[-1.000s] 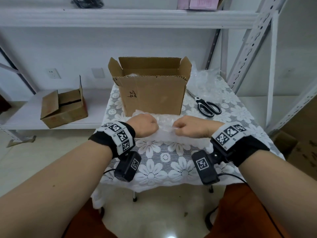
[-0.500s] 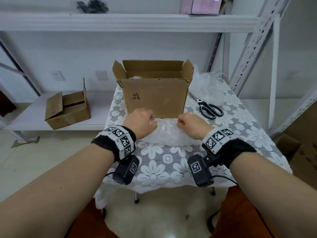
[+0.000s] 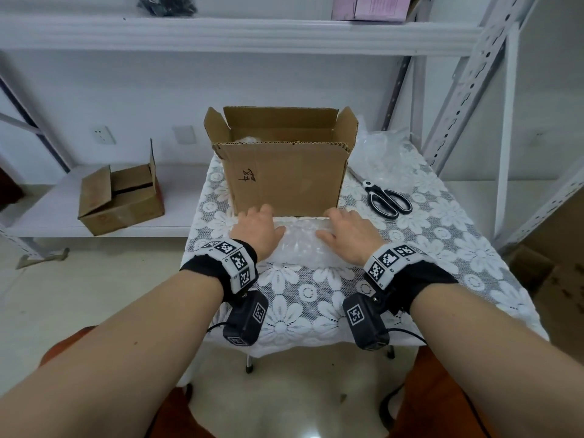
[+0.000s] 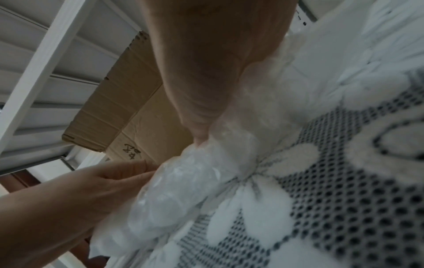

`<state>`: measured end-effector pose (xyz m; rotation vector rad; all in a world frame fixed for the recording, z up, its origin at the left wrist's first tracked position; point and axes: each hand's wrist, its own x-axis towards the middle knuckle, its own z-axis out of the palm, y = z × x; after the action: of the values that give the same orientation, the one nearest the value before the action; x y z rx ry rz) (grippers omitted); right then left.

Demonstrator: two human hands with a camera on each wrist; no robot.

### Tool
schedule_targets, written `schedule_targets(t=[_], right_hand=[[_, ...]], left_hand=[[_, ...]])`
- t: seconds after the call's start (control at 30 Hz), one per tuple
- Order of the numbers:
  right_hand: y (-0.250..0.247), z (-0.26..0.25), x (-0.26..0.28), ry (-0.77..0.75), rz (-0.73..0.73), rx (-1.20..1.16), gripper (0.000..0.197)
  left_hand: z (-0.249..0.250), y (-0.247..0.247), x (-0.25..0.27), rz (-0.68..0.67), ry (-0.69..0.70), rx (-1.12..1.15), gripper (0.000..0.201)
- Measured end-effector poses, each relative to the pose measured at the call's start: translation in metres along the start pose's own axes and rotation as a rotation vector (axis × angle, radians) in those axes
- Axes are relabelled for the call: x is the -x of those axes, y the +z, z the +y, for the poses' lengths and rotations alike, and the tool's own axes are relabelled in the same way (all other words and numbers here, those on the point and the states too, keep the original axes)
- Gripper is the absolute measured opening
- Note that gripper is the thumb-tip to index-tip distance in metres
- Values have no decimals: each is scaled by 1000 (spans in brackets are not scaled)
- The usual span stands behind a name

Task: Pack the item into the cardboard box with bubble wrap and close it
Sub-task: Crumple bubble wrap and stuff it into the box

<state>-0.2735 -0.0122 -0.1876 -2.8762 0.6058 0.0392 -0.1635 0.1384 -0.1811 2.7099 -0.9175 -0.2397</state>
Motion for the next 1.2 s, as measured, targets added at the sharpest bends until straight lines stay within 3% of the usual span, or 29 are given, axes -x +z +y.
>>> schedule_targets(t=[0.13, 0.3, 0.4, 0.5, 0.6, 0.7, 0.87, 0.97, 1.03, 1.13, 1.2], right_hand=[[0, 3, -4, 38, -109, -30, 68], [-4, -1, -6, 31, -83, -56, 73], [-6, -3, -6, 30, -76, -84, 76], [-10, -5, -6, 41, -76, -86, 70], [-13, -7, -5, 48, -38, -72, 44], [-19, -8, -1, 76, -6, -134, 40], [-32, -1, 3, 122, 20, -472, 33], [-39, 1, 8, 157, 78, -724, 47], [-39, 2, 10, 181, 107, -927, 48], [-41, -1, 14, 233, 133, -1259, 21], [-40, -3, 13, 277, 120, -1446, 24]], left_hand=[[-7, 2, -8, -65, -107, 106, 59], [-14, -2, -10, -114, -136, 123, 87], [-15, -8, -6, -115, -92, 159, 87], [-11, -13, -1, -65, 2, 223, 75], [-4, -21, 2, -52, 72, 240, 63], [6, -31, 5, 31, 192, 292, 74], [27, -50, 13, 188, 359, 525, 101], [37, -58, 16, 251, 382, 696, 106], [40, -62, 15, 246, 345, 771, 115], [35, -64, 15, 141, 245, 901, 124], [33, -62, 18, 81, 215, 965, 120]])
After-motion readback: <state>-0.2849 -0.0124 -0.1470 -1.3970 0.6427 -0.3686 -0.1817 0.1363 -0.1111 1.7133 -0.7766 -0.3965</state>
